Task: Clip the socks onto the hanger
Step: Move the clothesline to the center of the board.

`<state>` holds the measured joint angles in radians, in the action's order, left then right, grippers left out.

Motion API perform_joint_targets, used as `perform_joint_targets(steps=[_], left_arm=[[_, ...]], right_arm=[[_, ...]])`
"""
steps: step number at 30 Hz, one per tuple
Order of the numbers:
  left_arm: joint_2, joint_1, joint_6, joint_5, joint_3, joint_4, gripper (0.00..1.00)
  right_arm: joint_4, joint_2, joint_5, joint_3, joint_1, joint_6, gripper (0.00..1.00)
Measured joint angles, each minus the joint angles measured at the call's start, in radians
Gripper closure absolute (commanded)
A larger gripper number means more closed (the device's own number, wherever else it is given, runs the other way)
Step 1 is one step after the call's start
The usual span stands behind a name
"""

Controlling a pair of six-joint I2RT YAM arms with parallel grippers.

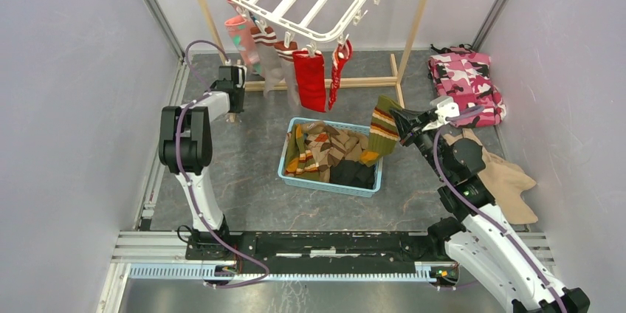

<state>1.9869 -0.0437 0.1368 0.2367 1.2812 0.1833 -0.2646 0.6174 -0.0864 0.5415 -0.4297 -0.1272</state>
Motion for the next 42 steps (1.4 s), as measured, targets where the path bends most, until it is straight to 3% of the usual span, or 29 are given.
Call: perform_joint_targets(steps=[8, 14, 17, 20, 28, 36, 42], left_arm=[[0.088, 0.062, 0.008, -0.049, 0.151, 0.076, 0.98], [0.204, 0.110, -0.012, -0.087, 0.354, 0.185, 0.97], [0.259, 0.123, -0.012, -0.090, 0.444, 0.223, 0.89], [0.276, 0.127, -0.016, -0.091, 0.478, 0.238, 0.73], [0.257, 0.131, -0.075, -0.082, 0.448, 0.225, 0.51], [0.057, 0.158, -0.193, -0.127, 0.232, 0.228, 0.40], [-0.074, 0.166, -0.262, -0.187, 0.216, 0.175, 0.30]], right_arm=[[-0.013, 0.023, 0.000, 0.000, 0.000, -0.005, 1.00], [-0.016, 0.027, 0.000, 0.000, 0.000, -0.007, 1.00], [-0.015, 0.028, 0.000, 0.000, 0.000, -0.007, 1.00], [-0.015, 0.029, 0.000, 0.000, 0.000, -0.006, 1.00], [-0.010, 0.033, -0.002, 0.000, 0.000, -0.006, 1.00], [-0.010, 0.037, -0.012, 0.000, 0.001, -0.006, 1.00], [-0.010, 0.039, -0.027, 0.000, 0.001, -0.006, 1.00]])
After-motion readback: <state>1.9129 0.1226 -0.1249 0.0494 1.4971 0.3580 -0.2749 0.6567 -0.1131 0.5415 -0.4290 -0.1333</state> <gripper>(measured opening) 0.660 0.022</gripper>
